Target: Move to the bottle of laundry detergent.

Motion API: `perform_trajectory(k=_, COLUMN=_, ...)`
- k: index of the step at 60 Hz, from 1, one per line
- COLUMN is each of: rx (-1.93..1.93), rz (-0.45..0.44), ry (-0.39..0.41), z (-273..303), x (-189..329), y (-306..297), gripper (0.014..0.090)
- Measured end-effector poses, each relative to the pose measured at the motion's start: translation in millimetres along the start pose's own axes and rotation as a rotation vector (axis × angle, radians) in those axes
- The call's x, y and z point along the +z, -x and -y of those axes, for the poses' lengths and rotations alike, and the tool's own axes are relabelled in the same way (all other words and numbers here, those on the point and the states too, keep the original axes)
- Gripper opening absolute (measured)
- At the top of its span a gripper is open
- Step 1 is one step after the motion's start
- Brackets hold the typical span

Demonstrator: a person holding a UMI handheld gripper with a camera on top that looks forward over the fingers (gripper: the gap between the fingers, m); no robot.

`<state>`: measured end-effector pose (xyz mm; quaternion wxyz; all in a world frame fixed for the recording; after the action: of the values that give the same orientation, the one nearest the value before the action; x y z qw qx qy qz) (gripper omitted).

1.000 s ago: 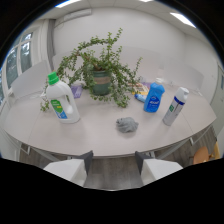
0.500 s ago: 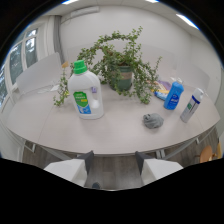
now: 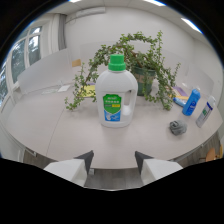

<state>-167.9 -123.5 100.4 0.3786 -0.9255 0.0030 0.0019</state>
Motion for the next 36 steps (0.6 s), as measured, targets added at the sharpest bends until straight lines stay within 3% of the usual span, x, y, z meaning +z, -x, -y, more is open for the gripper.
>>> perform_trajectory(k=36, rx=-0.014, rz=-0.024, ry=-0.102, z=52.5, x=96.8, y=-1.6, gripper=0.0821)
